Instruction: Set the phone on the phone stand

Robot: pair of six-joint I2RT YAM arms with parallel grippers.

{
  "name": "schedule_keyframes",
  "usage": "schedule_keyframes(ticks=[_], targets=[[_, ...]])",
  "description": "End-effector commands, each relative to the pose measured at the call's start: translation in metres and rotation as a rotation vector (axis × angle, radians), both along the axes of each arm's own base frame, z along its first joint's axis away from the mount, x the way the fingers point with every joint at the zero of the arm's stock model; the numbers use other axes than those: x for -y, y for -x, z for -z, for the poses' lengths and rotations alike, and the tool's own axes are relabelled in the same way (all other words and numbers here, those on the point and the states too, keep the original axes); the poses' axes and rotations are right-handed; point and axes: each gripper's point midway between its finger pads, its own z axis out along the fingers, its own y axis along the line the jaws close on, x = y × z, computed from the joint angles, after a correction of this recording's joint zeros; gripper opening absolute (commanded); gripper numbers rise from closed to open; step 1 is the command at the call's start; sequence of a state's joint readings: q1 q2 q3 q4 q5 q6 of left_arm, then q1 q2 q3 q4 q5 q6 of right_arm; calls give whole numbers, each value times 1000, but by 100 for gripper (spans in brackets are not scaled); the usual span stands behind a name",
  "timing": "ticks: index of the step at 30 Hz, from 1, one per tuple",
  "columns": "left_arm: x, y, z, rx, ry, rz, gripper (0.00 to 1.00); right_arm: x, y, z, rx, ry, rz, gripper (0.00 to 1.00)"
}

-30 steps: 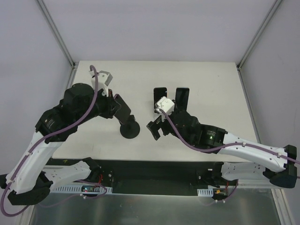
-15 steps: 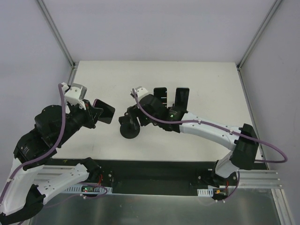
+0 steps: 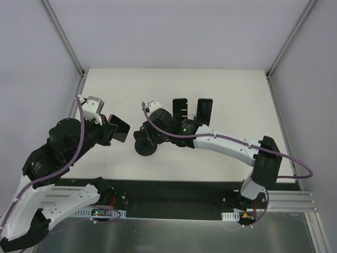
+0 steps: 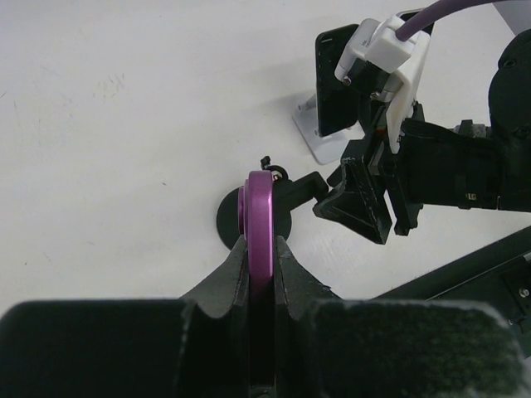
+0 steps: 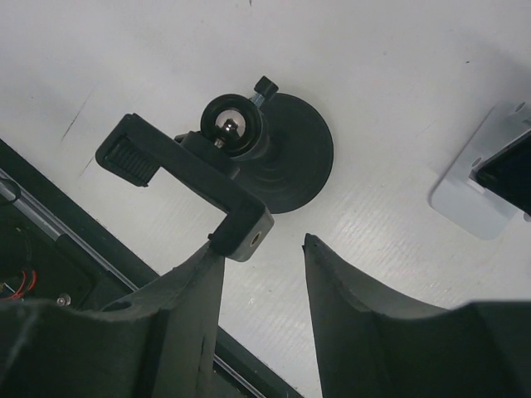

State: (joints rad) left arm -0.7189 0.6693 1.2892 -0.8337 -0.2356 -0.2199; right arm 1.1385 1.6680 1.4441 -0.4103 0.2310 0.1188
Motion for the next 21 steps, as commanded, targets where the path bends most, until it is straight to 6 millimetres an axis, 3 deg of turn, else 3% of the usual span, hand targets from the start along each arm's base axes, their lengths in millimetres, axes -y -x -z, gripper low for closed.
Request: schedule_keyframes(ticks=[1, 10, 15, 21], targets=[[6, -4, -17, 59, 59, 13, 0, -4, -6, -21, 44, -20, -6, 45], [10, -3, -13, 35, 81, 15, 0, -10, -9, -36, 75, 1, -28, 50], [14, -2, -11, 19, 92, 24, 0, -11, -9, -34, 75, 10, -39, 36], [17, -1, -10, 8, 102, 37, 0, -12, -9, -27, 64, 22, -46, 40]])
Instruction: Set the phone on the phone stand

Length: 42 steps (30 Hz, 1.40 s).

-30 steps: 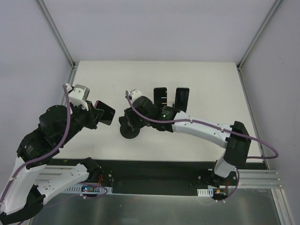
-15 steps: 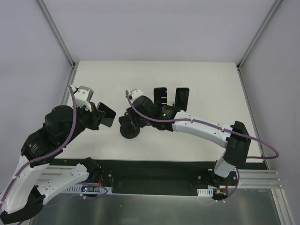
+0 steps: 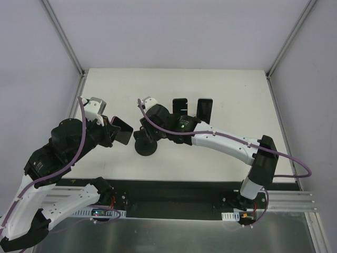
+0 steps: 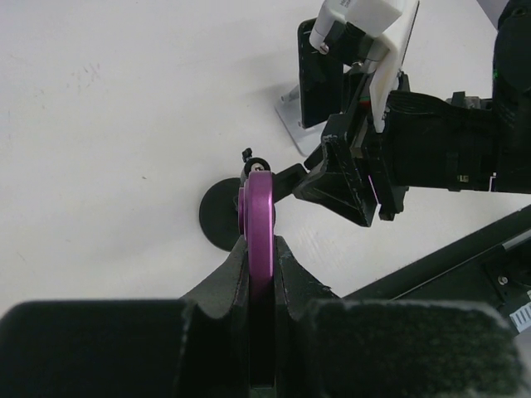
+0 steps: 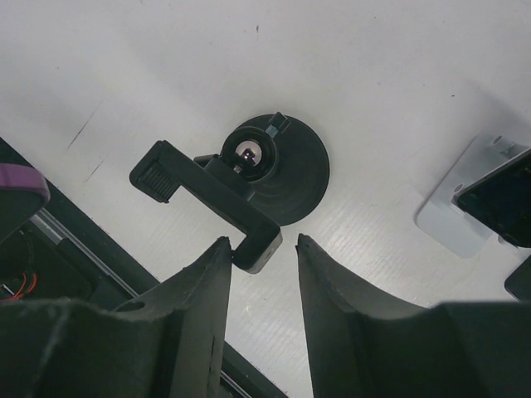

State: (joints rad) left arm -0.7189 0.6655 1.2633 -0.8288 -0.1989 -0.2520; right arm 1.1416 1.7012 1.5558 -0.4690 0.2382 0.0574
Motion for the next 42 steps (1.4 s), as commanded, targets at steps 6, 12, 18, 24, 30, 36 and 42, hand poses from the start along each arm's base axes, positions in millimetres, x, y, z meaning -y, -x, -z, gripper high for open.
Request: schedule_keyframes(ticks=[6, 12, 18, 24, 30, 36, 42], targets=[[19, -4, -17, 1, 110, 24, 0, -5, -3, -5, 25, 10, -24, 24], [31, -4, -24, -27, 172, 44, 0, 6, 1, -3, -8, -19, -51, 1], [51, -3, -22, -54, 210, 116, 0, 41, 11, -18, 55, -36, -81, 1], [86, 12, -40, -20, 327, 321, 0, 89, 17, -19, 89, -52, -20, 1], [118, 25, -41, -34, 376, 524, 0, 105, 24, -8, 100, -94, 9, 1], [140, 47, -54, 27, 437, 748, 0, 97, 27, -1, 92, -118, -27, 1], [140, 70, -45, 141, 352, 940, 0, 95, 24, -5, 105, -128, -58, 1]])
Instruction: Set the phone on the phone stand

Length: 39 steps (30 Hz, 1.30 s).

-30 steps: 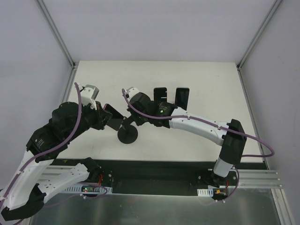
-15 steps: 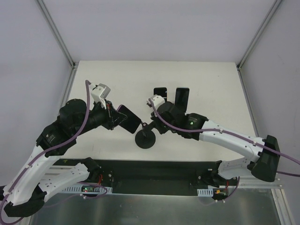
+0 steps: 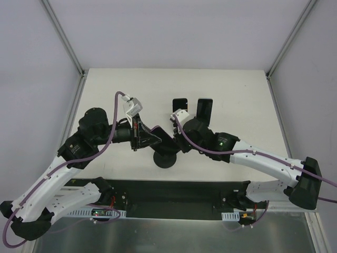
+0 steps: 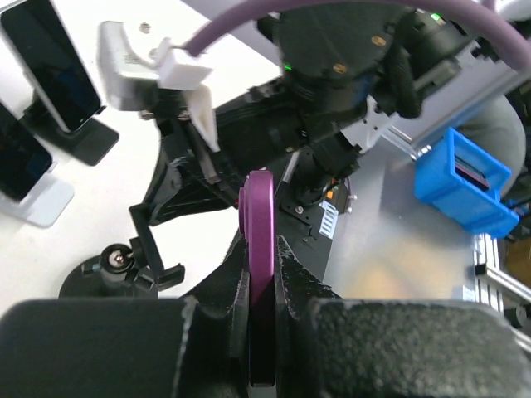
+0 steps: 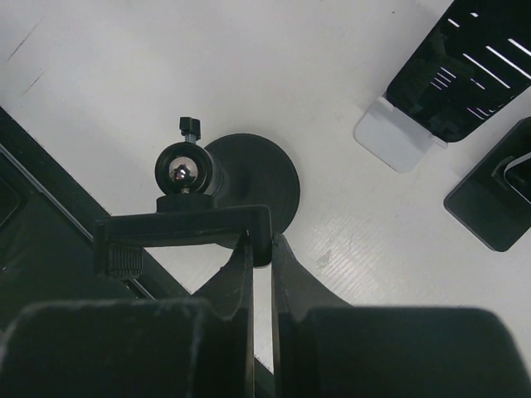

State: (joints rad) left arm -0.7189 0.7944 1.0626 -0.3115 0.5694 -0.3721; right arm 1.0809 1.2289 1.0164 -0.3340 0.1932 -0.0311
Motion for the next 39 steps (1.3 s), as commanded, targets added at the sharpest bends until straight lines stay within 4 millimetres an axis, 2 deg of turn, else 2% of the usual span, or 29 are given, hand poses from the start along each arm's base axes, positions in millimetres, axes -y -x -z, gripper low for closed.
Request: schedule_keyframes(ticks=[1, 2, 5, 7, 8, 9, 10, 16, 17, 22, 24, 34, 39], targets=[[-2, 29, -30, 310, 93, 200, 0, -13, -8, -26, 53, -105, -40, 1], [-10, 35, -36, 365, 109, 186, 0, -16, -5, -25, 41, -112, -73, 1], [-16, 40, -39, 419, 111, 183, 0, -21, -4, -27, 48, -102, -158, 1], [-13, 51, -38, 391, 104, 265, 0, -26, 1, -23, 45, -85, -225, 1], [-6, 50, -31, 348, 85, 315, 0, -30, 5, -27, 43, -95, -262, 1], [-4, 64, -29, 326, 90, 421, 0, -33, 6, -25, 38, -90, -283, 1], [-4, 68, -32, 334, 88, 461, 0, -35, 9, -27, 39, -93, -308, 1], [11, 56, -20, 378, 61, 547, 0, -44, 9, -28, 40, -92, -387, 1], [12, 54, -18, 386, 56, 552, 0, -46, 15, -26, 21, -99, -425, 1], [27, 39, 6, 399, 26, 610, 0, -46, 10, -21, 4, -100, -472, 1], [31, 31, 12, 394, 2, 594, 0, -45, 9, -16, -11, -81, -480, 1], [43, -5, 53, 425, -115, 523, 0, -48, 16, -25, -30, -142, -509, 1], [45, -14, 68, 419, -152, 500, 0, -50, 17, -25, -40, -154, -511, 1]])
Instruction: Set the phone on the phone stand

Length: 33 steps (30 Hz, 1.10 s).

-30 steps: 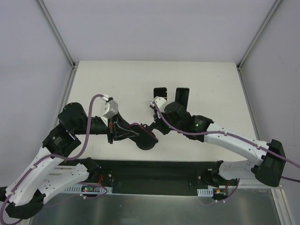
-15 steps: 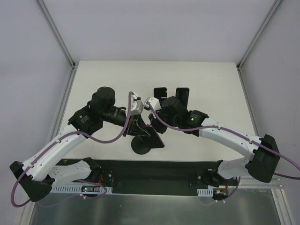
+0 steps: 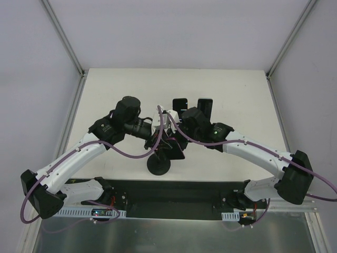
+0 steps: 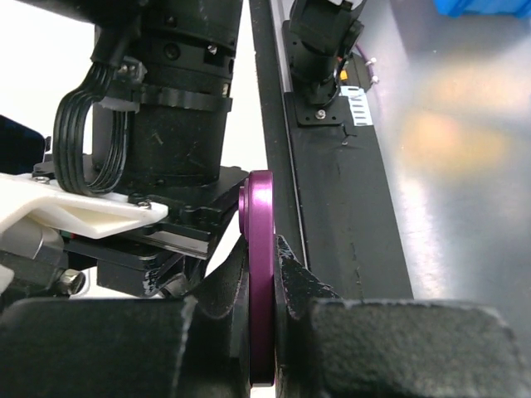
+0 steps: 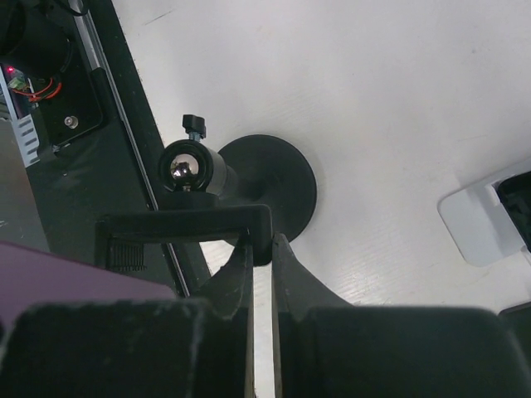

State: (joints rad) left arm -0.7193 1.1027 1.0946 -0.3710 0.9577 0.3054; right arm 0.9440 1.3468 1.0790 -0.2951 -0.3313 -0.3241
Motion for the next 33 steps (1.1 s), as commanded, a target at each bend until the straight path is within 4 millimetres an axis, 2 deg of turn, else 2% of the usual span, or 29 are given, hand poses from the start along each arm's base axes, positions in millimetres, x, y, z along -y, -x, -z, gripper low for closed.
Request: schedule_keyframes(ticks=[1, 8, 16, 20, 24, 25, 26, 27, 28, 29, 31, 33], targets=[[3, -13, 3, 102, 19, -11, 0, -16, 4, -29, 14, -107, -51, 1], [3, -14, 22, 74, -22, -15, 0, -14, -1, -29, 20, -104, -33, 1], [-10, -11, 50, 3, -111, -84, 0, -14, -8, -32, 39, -106, -1, 1], [-19, -10, 55, -38, -156, -141, 0, -13, -15, -31, 39, -96, 45, 1], [-36, -33, 48, -82, -224, -405, 0, -7, -28, -30, 44, -98, 188, 1], [-42, -35, 41, -69, -209, -461, 0, -1, -39, -27, 69, -85, 275, 1], [-53, -47, 44, -52, -237, -571, 0, 0, -38, -32, 89, -100, 315, 1], [-60, -50, 45, -73, -246, -636, 0, 1, -42, -34, 95, -116, 383, 1], [-68, -52, 44, -65, -258, -689, 0, 13, -52, -34, 149, -102, 489, 1], [-80, -62, 46, -48, -290, -783, 0, 10, -46, -36, 167, -105, 517, 1], [-96, -65, 52, -80, -335, -892, 0, 17, -52, -41, 212, -118, 635, 1], [-108, -70, 58, -72, -360, -964, 0, 12, -46, -46, 213, -150, 671, 1]])
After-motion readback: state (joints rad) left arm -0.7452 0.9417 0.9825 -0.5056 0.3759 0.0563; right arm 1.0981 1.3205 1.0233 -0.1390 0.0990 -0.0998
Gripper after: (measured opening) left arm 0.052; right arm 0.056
